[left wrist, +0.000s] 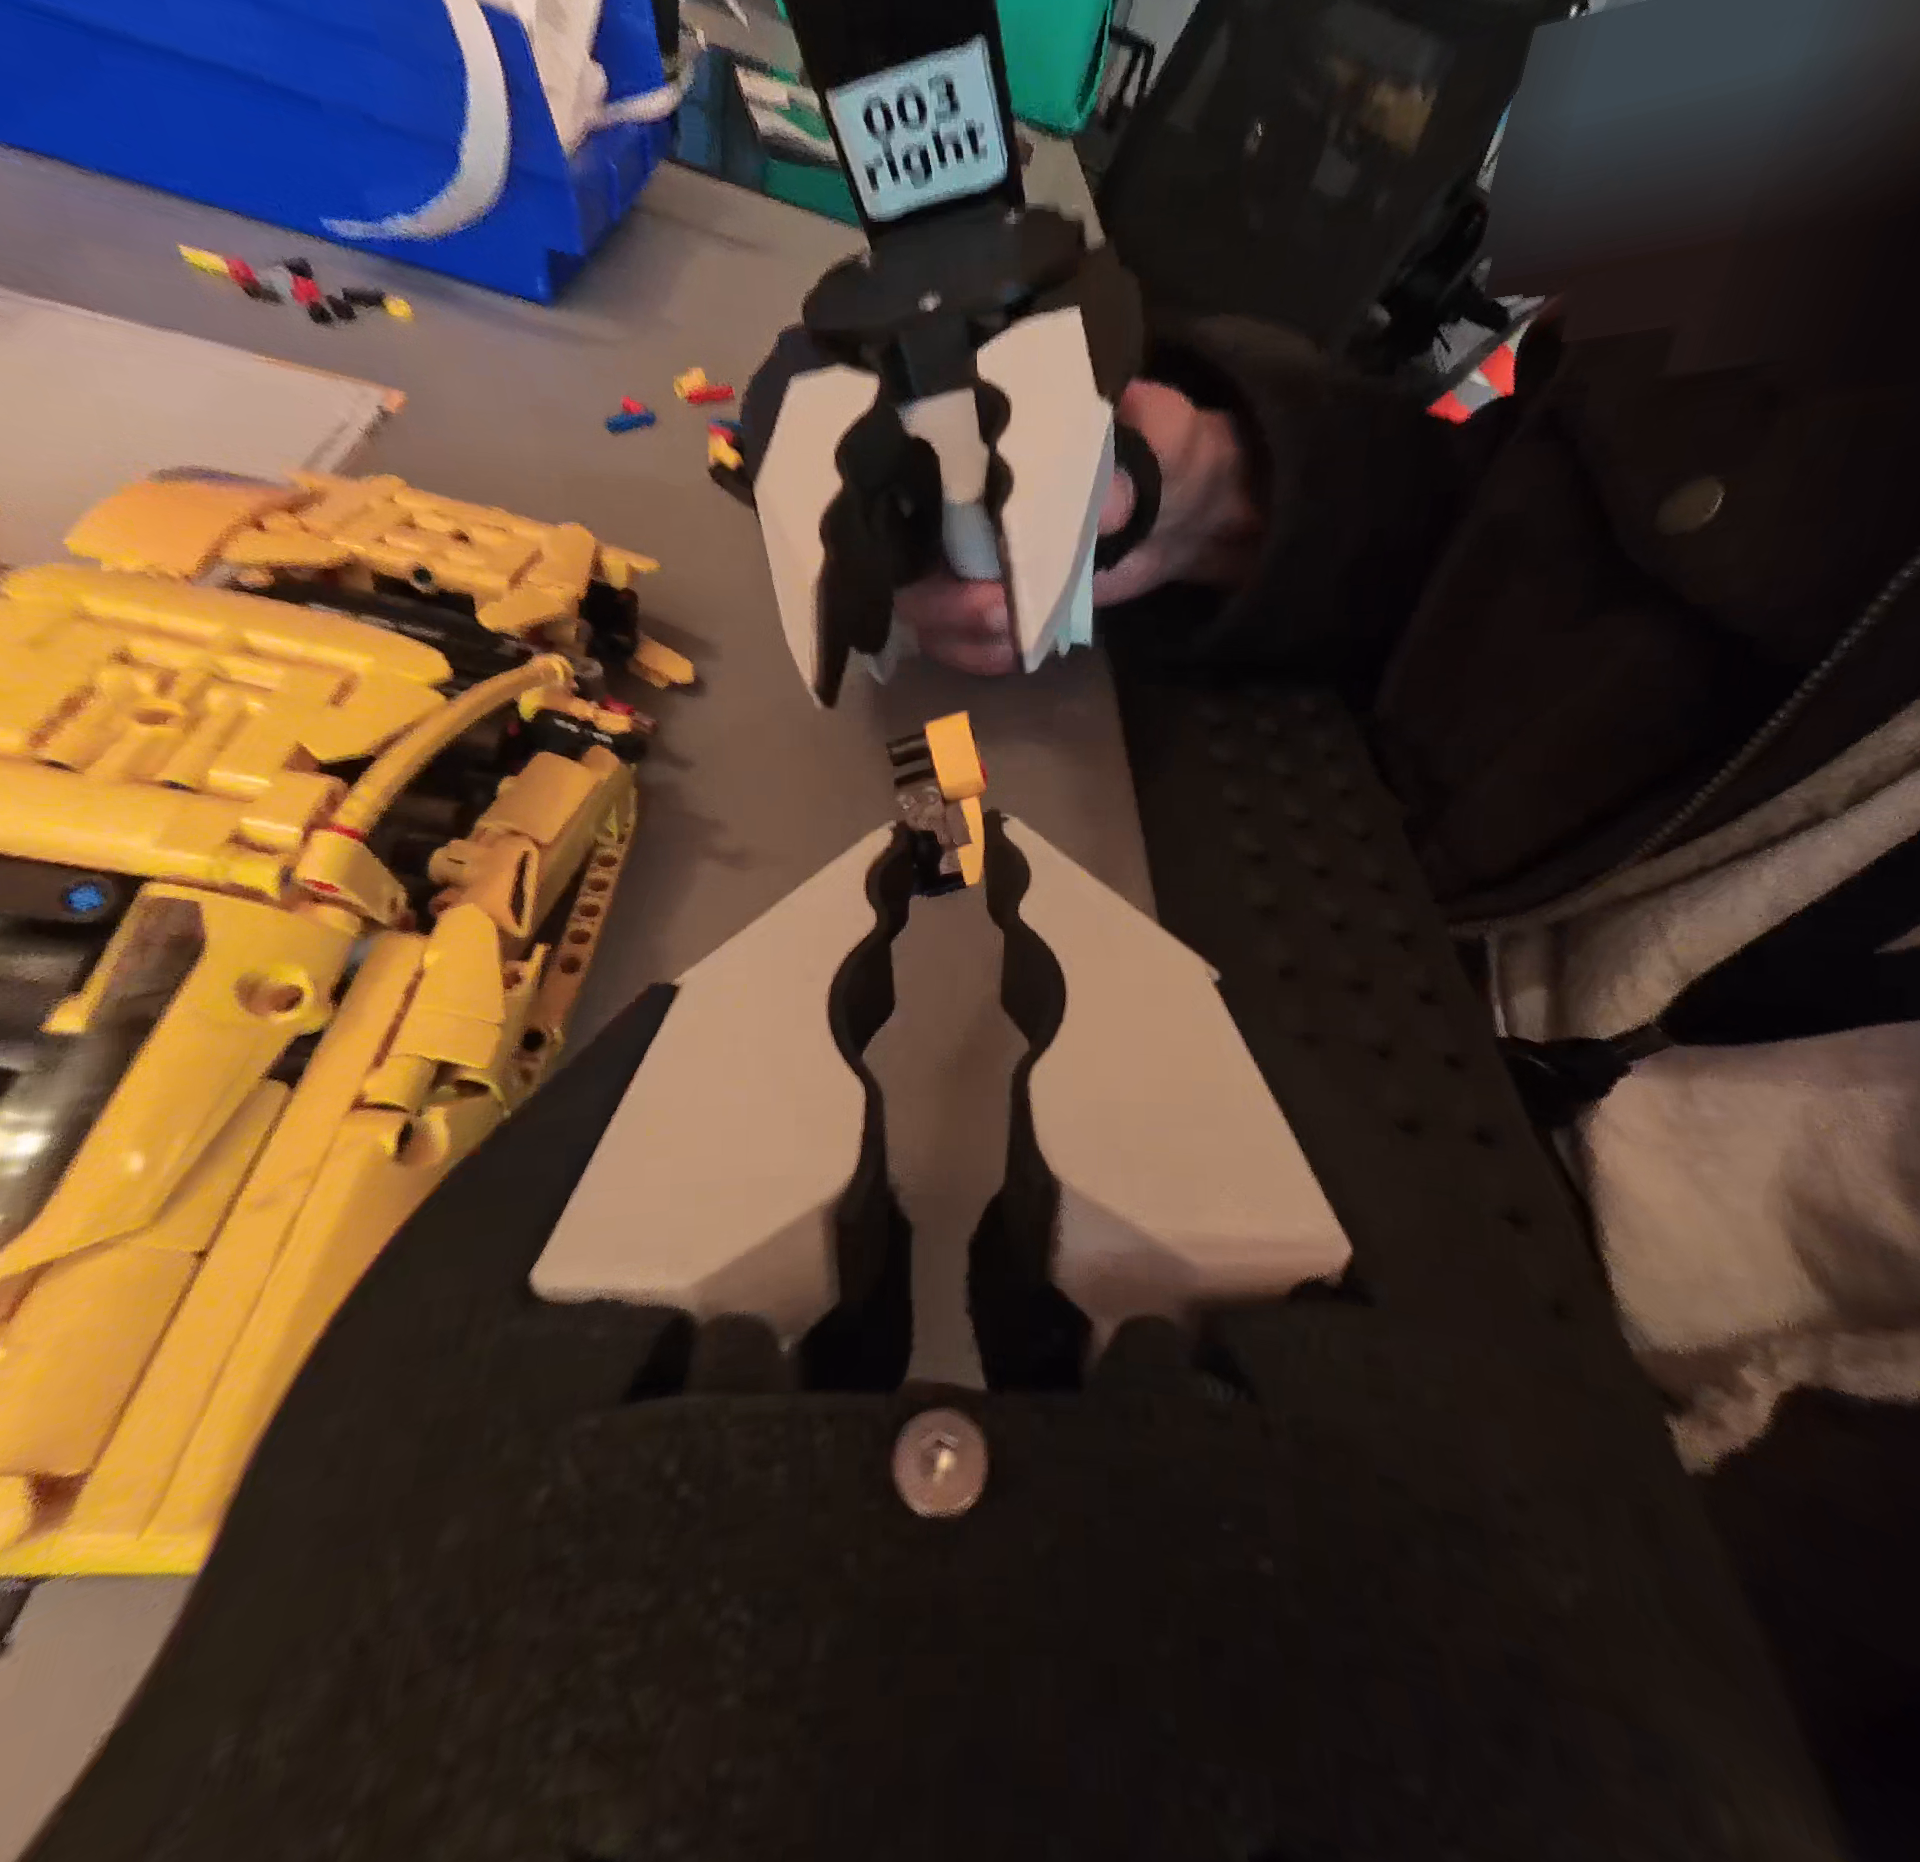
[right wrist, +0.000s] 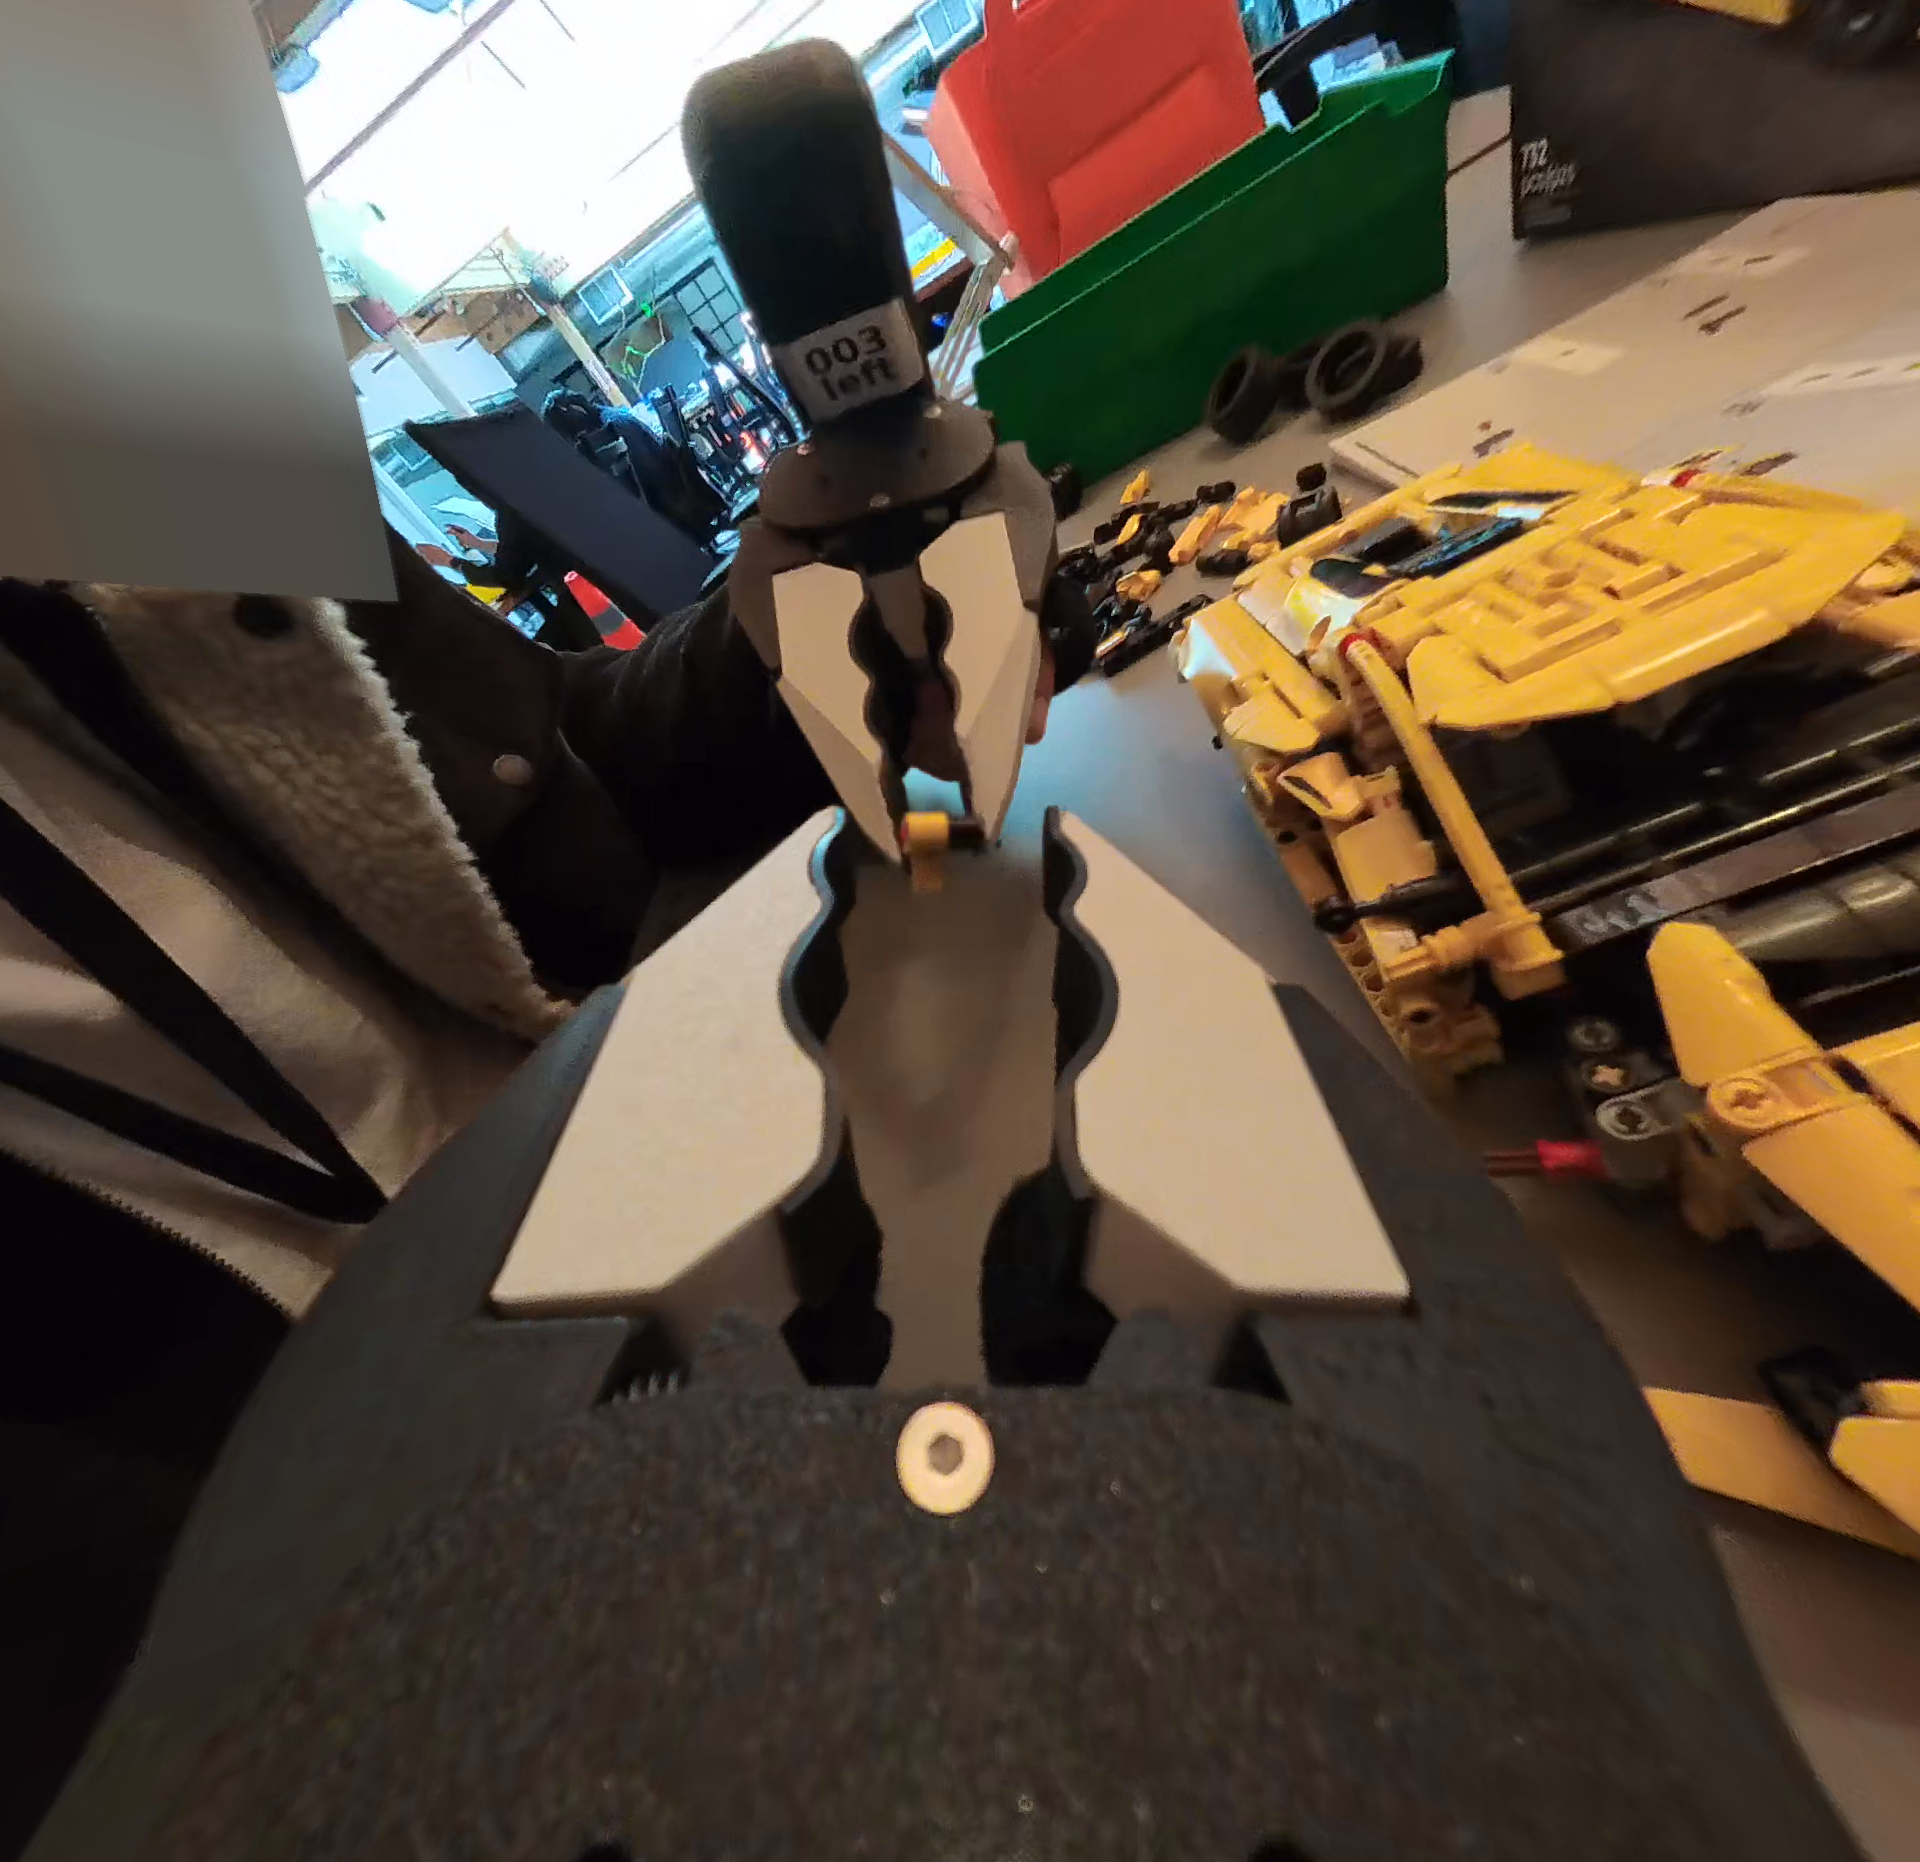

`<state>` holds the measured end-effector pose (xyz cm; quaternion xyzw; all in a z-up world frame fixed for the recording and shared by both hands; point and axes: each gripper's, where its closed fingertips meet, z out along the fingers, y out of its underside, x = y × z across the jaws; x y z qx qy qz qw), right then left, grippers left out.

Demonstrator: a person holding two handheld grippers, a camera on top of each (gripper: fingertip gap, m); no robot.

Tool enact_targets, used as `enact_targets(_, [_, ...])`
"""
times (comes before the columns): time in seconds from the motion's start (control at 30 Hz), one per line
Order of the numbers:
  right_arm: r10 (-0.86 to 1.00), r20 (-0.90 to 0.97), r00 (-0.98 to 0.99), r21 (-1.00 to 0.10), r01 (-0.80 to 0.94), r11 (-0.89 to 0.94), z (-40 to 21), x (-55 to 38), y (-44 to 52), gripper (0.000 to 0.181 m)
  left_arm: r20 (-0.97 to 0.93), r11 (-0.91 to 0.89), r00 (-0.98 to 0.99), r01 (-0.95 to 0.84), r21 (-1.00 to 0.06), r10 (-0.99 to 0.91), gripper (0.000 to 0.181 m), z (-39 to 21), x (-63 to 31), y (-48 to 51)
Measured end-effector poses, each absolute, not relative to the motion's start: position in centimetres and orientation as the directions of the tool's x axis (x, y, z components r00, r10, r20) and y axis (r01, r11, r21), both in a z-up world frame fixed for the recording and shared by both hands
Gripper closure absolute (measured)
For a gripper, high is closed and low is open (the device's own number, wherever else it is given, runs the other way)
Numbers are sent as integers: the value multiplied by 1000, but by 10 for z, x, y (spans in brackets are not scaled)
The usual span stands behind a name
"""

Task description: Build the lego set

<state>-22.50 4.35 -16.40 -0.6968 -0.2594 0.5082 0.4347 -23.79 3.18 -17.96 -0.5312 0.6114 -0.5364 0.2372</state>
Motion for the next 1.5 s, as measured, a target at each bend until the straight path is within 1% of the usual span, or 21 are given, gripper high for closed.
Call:
enact_targets(0.07, [810, -478, 340, -869, -51, -492, -168, -230, 40, 149, 254, -141, -327, -332, -933, -910, 168, -168, -238, 34])
enact_targets(0.13, [832, -464, 304, -875, -11, -484, -168, -239, 31, 156, 238, -150, -338, -266, -952, -910, 168, -156, -239, 36])
enact_targets(0.23, [868, -387, 311, -912, 8, -409, -162, -245, 28, 163, 231, -158, -374, -217, -963, -898, 168, -146, -241, 30])
enact_targets(0.4, [897, -332, 292, -939, -14, -343, -148, -247, 22, 169, 191, -116, -409, -202, -972, -892, 168, -145, -240, 20])
enact_targets(0.47, [899, -334, 283, -938, -1, -348, -150, -248, 20, 176, 178, -102, -413, -199, -975, -893, 168, -146, -239, 18])
enact_targets(0.57, [900, -326, 289, -938, 16, -345, -151, -248, 19, 176, 168, -94, -417, -193, -977, -893, 168, -147, -239, 17])
enact_targets(0.7, [893, -239, 382, -953, 82, -290, -157, -244, 27, 177, 186, -110, -368, -218, -970, -911, 166, -153, -236, 25])
enact_targets(0.77, [867, -123, 482, -958, 170, -231, -163, -237, 37, 177, 195, -125, -313, -233, -965, -929, 154, -157, -234, 36])
enact_targets(0.8, [842, -37, 539, -956, 227, -188, -166, -232, 43, 177, 201, -134, -285, -237, -962, -937, 153, -159, -234, 42])
enact_targets(0.87, [725, 176, 666, -915, 383, -129, -171, -213, 59, 177, 206, -146, -248, -240, -960, -947, 153, -160, -234, 51])
enact_targets(0.9, [617, 331, 714, -855, 504, -123, -174, -196, 69, 177, 204, -147, -237, -237, -960, -950, 153, -160, -234, 54])
enact_targets(0.93, [471, 516, 715, -763, 634, -125, -173, -175, 78, 177, 199, -145, -229, -233, -962, -953, 153, -160, -234, 55])
enact_targets(0.97, [285, 694, 662, -653, 744, -139, -164, -152, 85, 177, 193, -142, -222, -228, -963, -956, 153, -160, -234, 57])
enact_targets(1.0, [106, 830, 548, -528, 832, -168, -153, -133, 87, 177, 188, -138, -217, -226, -964, -958, 153, -161, -234, 57])
enact_targets(1.03, [20, 908, 418, -407, 893, -190, -148, -126, 87, 176, 188, -138, -216, -228, -964, -958, 153, -162, -234, 58])
enact_targets(1.07, [-4, 936, 352, -345, 915, -208, -149, -125, 86, 177, 192, -140, -215, -233, -962, -958, 153, -163, -233, 58])
enact_targets(1.1, [-5, 939, 345, -337, 916, -218, -149, -125, 86, 177, 196, -144, -216, -237, -961, -956, 153, -164, -233, 57])
enact_targets(1.23, [-13, 900, 436, -428, 877, -217, -144, -117, 86, 177, 212, -155, -223, -246, -957, -952, 153, -167, -231, 55])
enact_targets(1.3, [-16, 896, 443, -435, 873, -219, -145, -114, 85, 177, 218, -160, -221, -253, -954, -951, 153, -169, -231, 56])
enact_targets(1.43, [-17, 880, 475, -470, 865, -174, -140, -122, 84, 177, 222, -170, -198, -246, -954, -955, 153, -168, -229, 59])
enact_targets(1.5, [31, 855, 518, -511, 851, -122, -143, -134, 84, 177, 202, -165, -156, -221, -961, -967, 153, -165, -224, 65])
